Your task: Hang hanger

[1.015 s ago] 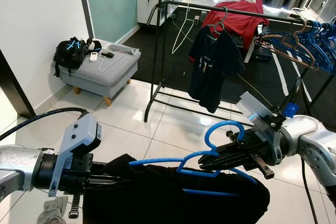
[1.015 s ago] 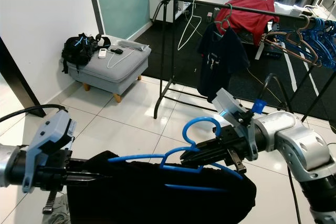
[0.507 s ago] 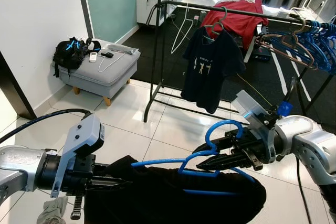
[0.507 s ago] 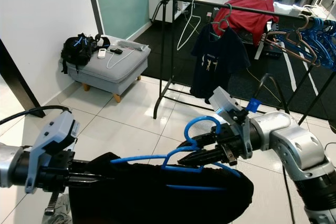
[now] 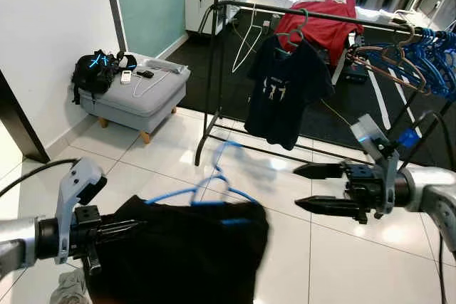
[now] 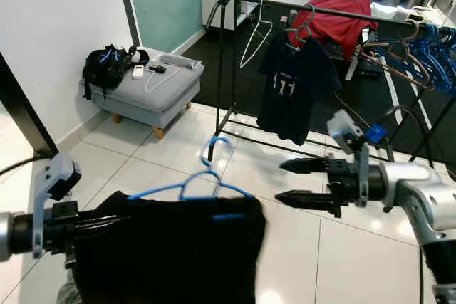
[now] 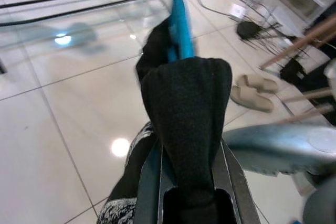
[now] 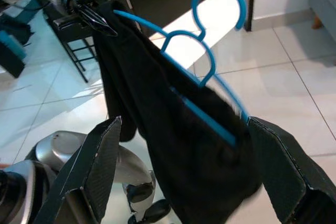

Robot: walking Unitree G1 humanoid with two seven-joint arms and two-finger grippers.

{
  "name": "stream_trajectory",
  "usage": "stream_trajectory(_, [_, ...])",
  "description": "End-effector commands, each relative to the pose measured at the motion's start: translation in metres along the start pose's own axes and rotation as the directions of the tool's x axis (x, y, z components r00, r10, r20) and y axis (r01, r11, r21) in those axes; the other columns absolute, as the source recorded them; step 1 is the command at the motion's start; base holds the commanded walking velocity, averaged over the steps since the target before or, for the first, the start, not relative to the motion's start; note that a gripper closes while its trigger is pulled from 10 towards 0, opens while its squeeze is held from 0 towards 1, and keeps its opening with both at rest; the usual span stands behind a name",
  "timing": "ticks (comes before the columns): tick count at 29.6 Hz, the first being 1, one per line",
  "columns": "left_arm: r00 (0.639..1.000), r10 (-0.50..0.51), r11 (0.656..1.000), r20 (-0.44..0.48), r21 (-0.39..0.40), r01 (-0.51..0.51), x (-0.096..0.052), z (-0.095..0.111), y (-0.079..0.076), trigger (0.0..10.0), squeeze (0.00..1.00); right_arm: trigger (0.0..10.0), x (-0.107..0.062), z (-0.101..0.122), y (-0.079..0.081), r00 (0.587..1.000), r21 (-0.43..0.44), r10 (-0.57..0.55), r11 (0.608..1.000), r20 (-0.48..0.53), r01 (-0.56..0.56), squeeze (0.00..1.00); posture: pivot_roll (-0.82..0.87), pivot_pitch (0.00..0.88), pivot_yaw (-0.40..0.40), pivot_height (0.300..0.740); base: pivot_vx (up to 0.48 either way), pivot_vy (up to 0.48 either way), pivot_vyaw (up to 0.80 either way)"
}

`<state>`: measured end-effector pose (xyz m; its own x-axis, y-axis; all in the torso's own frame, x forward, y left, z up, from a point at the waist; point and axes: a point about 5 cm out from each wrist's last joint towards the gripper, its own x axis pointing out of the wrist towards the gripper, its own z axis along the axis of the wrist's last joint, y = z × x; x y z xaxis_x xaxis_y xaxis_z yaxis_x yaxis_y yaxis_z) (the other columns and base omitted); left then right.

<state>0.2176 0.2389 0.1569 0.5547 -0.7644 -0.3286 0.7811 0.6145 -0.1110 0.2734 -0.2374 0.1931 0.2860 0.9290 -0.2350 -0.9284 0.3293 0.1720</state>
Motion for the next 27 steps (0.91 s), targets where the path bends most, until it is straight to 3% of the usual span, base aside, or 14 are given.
stream_trajectory(1, [0.995, 0.068, 0.998, 0.069, 0.002, -0.068, -0.001, 0.002, 0.004, 0.0, 0.0, 10.0, 0.001, -0.01, -0.001, 0.999, 0.013, -0.037, 0.999, 0.002, 0.037, 1.0, 0.0, 0.0, -0.067, 0.74, 0.0, 0.0, 0.0])
stream_trajectory(5, [0.974, 0.184, 0.983, 0.133, -0.015, -0.184, 0.003, 0.001, 0.011, 0.0, 0.0, 10.0, 0.007, -0.017, -0.01, 0.989, 0.006, -0.147, 0.989, 0.025, 0.147, 1.0, 0.0, 0.0, -0.065, 0.74, 0.0, 0.0, 0.0])
stream_trajectory(6, [0.889, 0.386, 0.922, 0.246, -0.071, -0.381, 0.009, 0.006, 0.026, 1.6, 0.0, 10.0, 0.02, -0.024, -0.038, 0.902, 0.045, -0.428, 0.904, 0.062, 0.426, 0.0, 0.0, 0.0, -0.062, 0.74, 0.0, 0.0, 0.0])
stream_trajectory(7, [0.841, 0.461, 0.887, 0.284, -0.115, -0.447, 0.011, 0.007, 0.031, 10.0, 0.0, 10.0, 0.025, -0.029, -0.05, 0.834, 0.086, -0.549, 0.835, 0.052, 0.544, 0.0, 0.0, 0.0, -0.062, 0.74, 0.0, 0.0, 0.0])
stream_trajectory(9, [0.784, 0.527, 0.849, 0.328, -0.184, -0.495, 0.014, 0.005, 0.036, 10.0, 0.0, 10.0, 0.029, -0.038, -0.063, 0.733, 0.159, -0.679, 0.729, 0.045, 0.666, 0.0, 0.0, 0.0, -0.061, 0.74, 0.0, 0.0, 0.0])
stream_trajectory(10, [0.784, 0.527, 0.849, 0.328, -0.184, -0.495, 0.014, 0.005, 0.036, 10.0, 0.0, 10.0, 0.029, -0.038, -0.063, 0.733, 0.159, -0.679, 0.729, 0.045, 0.666, 0.0, 0.0, 0.0, -0.061, 0.74, 0.0, 0.0, 0.0])
stream_trajectory(11, [0.766, 0.542, 0.84, 0.345, -0.21, -0.5, 0.016, 0.003, 0.037, 10.0, 0.0, 10.0, 0.029, -0.042, -0.067, 0.696, 0.191, -0.716, 0.691, 0.05, 0.697, 0.0, 0.0, 0.0, -0.061, 0.74, 0.0, 0.0, 0.0])
stream_trajectory(12, [0.738, 0.574, 0.818, 0.354, -0.231, -0.526, 0.016, 0.001, 0.04, 10.0, 0.0, 10.0, 0.029, -0.053, -0.073, 0.61, 0.319, -0.792, 0.588, 0.04, 0.743, 0.0, 0.0, 0.0, -0.059, 0.74, 0.0, 0.0, -0.8])
stream_trajectory(13, [0.719, 0.596, 0.803, 0.357, -0.243, -0.545, 0.015, -0.001, 0.042, 10.0, 0.0, 10.0, 0.031, -0.061, -0.077, 0.551, 0.408, -0.834, 0.508, 0.015, 0.758, 0.0, 0.0, 0.0, -0.059, 0.74, 0.0, 0.0, -0.8])
stream_trajectory(14, [0.664, 0.652, 0.758, 0.366, -0.29, -0.584, 0.009, 0.0, 0.049, 10.0, 0.0, 10.0, 0.027, -0.06, -0.08, 0.512, 0.44, -0.859, 0.471, 0.029, 0.765, 0.0, 0.02, 0.0, -0.066, 0.74, 0.0, 0.0, -0.8])
stream_trajectory(16, [0.6, 0.712, 0.702, 0.365, -0.347, -0.622, 0.003, 0.002, 0.057, 10.0, 0.0, 10.0, 0.022, -0.055, -0.082, 0.478, 0.436, -0.877, 0.451, 0.052, 0.779, 0.0, 0.0, 0.0, -0.057, 0.74, 0.0, 0.0, -0.8])
stream_trajectory(18, [0.595, 0.72, 0.693, 0.358, -0.339, -0.636, 0.004, 0.003, 0.057, 10.0, 0.0, 10.0, 0.022, -0.054, -0.082, 0.471, 0.433, -0.881, 0.445, 0.054, 0.784, 0.0, 0.0, 0.0, -0.055, 0.74, 0.0, 0.0, -0.8])
stream_trajectory(20, [0.624, 0.703, 0.71, 0.342, -0.282, -0.645, 0.018, 0.004, 0.056, 10.0, 0.0, 10.0, 0.031, -0.049, -0.085, 0.437, 0.397, -0.898, 0.422, 0.056, 0.815, 0.0, 0.0, 0.0, -0.064, 0.74, 0.0, 0.0, -0.8])
stream_trajectory(27, [0.664, 0.664, 0.745, 0.343, -0.235, -0.624, 0.039, 0.008, 0.056, 10.0, 0.0, 10.0, 0.047, -0.039, -0.094, 0.375, 0.312, -0.925, 0.373, 0.056, 0.874, 0.0, 0.0, 0.0, -0.062, 0.74, 0.056, 0.0, -0.69])
